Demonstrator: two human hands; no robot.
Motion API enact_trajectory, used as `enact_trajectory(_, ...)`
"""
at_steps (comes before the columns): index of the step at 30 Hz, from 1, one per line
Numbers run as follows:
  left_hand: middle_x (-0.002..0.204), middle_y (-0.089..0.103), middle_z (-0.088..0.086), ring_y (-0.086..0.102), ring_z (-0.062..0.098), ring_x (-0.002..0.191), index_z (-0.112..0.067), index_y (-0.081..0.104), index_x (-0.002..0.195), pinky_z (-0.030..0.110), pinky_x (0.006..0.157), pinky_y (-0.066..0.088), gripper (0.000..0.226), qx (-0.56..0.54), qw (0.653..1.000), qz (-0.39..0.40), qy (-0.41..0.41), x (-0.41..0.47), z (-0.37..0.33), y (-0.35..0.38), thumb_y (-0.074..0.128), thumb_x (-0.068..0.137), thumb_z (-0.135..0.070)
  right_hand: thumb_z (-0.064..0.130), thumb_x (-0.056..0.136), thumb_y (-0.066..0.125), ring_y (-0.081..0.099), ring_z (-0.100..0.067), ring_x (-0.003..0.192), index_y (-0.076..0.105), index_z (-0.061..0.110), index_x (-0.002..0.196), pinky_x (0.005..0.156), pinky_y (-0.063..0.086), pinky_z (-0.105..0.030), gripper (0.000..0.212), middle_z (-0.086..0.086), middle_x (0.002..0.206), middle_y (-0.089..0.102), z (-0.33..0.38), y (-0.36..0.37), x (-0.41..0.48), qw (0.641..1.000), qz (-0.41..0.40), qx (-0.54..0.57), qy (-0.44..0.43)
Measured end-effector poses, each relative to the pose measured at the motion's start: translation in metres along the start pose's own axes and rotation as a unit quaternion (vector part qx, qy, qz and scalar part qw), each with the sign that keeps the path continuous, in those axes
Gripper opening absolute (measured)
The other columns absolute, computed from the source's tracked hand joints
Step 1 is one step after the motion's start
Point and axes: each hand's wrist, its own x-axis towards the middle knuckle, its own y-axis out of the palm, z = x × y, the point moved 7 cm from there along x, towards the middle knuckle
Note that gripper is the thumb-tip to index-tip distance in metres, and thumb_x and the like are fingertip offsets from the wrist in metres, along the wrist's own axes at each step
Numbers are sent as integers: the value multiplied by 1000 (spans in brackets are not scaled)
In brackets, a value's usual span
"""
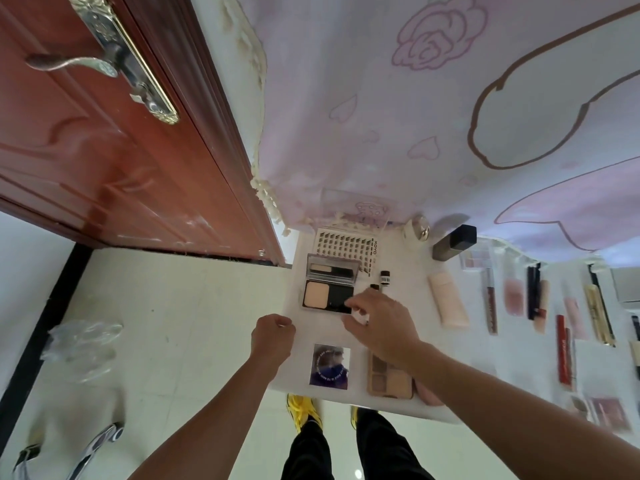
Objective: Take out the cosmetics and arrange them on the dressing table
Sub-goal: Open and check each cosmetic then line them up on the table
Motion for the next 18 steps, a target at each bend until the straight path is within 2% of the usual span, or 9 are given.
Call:
enact_trajectory(3,93,68,12,67,28,77,-10,66,105,37,69,59,20,8,1000,2,-5,-3,12,-3,56,88,-10,54,89,56,42,-11,124,41,25,143,97,44,-31,63,8,138,45,8,39,-27,994,84,-58,-31)
enact_trajectory(5,89,68,13,65,28,72,-9,66,101,37,67,57,18,1,1000,6,-3,-4,17,-3,56,87,-9,59,82,59,36,-18,130,28,21,149,97,46,-36,83,3,145,36,9,64,-38,985,122,-115,-47)
enact_trajectory(7,87,68,13,64,27,73,-9,66,100,34,65,56,17,-5,1000,14,-3,-5,19,-3,55,87,-8,61,77,62,35,-23,128,22,18,150,97,46,-40,93,-2,146,32,4,86,-44,973,144,-174,-50)
enact_trajectory(9,88,68,13,64,27,75,-10,65,101,33,64,56,17,-12,1000,25,0,-5,21,-3,55,87,-7,53,77,66,38,-25,122,24,15,147,95,47,-40,90,-5,140,36,1,98,-47,967,139,-208,-41)
enact_trajectory(12,85,67,12,63,25,71,-8,65,101,31,60,54,17,-25,999,39,12,-6,24,-5,55,88,-4,39,77,68,45,-26,113,38,12,136,84,49,-36,72,-7,127,45,-1,101,-46,971,103,-213,-27)
enact_trajectory(14,82,66,11,63,23,68,-7,65,102,31,59,53,18,-32,998,50,22,-9,24,-8,55,87,-3,42,74,69,45,-25,112,44,13,130,79,47,-33,68,-5,123,46,-1,98,-46,976,97,-195,-19)
enact_trajectory(18,83,66,11,63,21,67,-5,66,100,31,60,52,15,-53,994,77,51,-19,3,-15,58,88,-2,51,66,74,43,-19,114,45,19,131,89,45,-30,78,2,124,44,-4,61,-43,993,83,-72,46)
